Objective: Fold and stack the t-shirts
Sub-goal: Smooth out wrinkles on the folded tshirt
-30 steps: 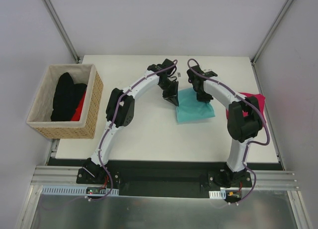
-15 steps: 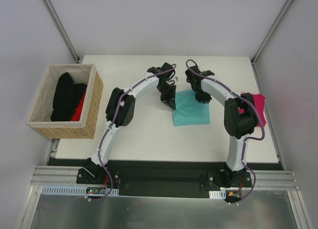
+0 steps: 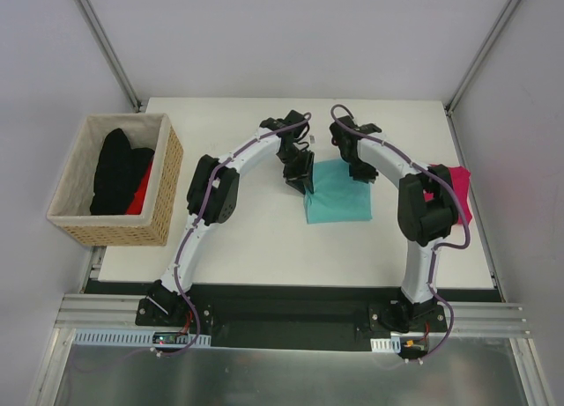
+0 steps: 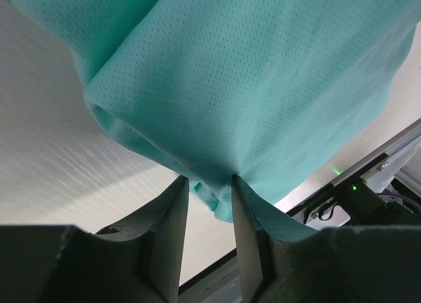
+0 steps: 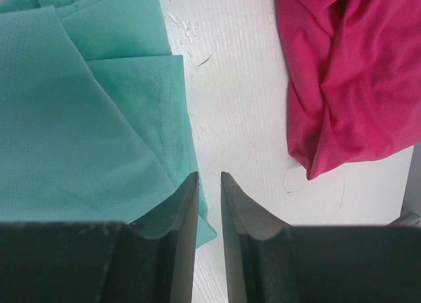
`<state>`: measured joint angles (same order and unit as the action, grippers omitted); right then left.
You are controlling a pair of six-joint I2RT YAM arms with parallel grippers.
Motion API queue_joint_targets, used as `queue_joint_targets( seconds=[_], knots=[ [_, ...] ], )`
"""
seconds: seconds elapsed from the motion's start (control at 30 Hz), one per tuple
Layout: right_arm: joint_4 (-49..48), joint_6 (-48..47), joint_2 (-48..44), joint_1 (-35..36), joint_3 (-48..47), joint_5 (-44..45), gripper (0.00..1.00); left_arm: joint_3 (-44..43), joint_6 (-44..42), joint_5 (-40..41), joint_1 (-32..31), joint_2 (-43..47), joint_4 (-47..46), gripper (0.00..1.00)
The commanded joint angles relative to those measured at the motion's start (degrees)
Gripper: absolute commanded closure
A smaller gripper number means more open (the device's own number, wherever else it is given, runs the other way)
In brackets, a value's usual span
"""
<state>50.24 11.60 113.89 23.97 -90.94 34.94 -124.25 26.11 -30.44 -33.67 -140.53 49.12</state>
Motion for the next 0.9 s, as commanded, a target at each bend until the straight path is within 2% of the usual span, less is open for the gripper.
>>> queue_joint_targets(
  seconds=[0.0, 0.2, 0.4, 0.87],
  knots=[
    [2.0, -0.8, -2.5, -1.3, -4.4, 2.9, 0.78, 0.6, -1.1, 0.8, 0.2, 3.4, 1.4, 0.68],
    [2.8, -2.8, -3.1, -5.0, -8.2, 3.3, 0.78, 1.2, -1.2, 2.5, 0.7, 5.4, 1.4, 0.60],
    [2.8, -4.7, -4.6, -9.6, -9.4, 6.9, 0.78, 2.0, -1.2, 4.2, 1.6, 8.4, 1.3, 0.60],
    [1.4, -5.3, -4.6, -28.2, -9.0, 3.6, 0.80, 2.2, -1.9, 7.4, 4.8, 18.4, 1.5, 0.62]
  ],
)
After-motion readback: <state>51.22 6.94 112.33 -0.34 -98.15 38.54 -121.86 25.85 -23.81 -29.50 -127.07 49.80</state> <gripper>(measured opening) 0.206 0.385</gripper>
